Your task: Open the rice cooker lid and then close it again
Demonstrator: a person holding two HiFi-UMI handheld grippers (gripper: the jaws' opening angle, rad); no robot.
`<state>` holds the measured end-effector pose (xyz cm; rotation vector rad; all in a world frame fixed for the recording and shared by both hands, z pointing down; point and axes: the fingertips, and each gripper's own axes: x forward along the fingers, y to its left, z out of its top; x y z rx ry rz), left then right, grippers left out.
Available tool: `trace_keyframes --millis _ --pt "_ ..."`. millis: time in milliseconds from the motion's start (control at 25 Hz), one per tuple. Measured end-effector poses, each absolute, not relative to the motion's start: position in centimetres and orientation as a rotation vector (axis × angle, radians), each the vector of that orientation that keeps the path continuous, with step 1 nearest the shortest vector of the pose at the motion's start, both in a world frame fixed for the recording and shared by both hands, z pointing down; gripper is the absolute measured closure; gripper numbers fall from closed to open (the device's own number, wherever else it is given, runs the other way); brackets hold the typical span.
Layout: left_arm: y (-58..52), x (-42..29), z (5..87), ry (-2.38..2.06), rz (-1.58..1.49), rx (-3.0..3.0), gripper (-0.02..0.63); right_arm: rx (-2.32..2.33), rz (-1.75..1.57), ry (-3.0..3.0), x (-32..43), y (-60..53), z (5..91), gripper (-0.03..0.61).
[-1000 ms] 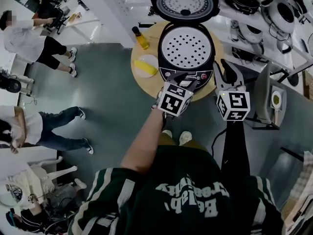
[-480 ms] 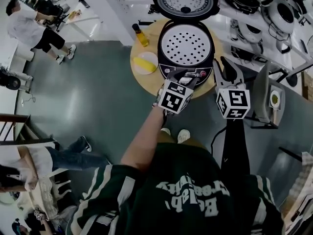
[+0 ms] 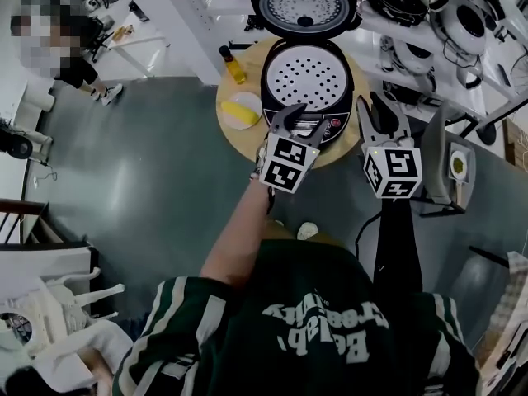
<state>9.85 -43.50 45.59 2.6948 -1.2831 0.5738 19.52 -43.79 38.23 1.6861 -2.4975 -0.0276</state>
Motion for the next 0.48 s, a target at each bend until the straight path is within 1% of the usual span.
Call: trace_keyframes --millis 160,480 --pt "-43.4 9.0 42.3 -1.316 0.472 2.732 0.377 1.698 -0.064 -2.507 19.3 -43.1 37.0 0.471" --pt "-42.6 6.5 35.2 -1.476 0.273 2.845 0.364 1.692 -0.131 -2.52 18.6 -41.8 34.9 0.466"
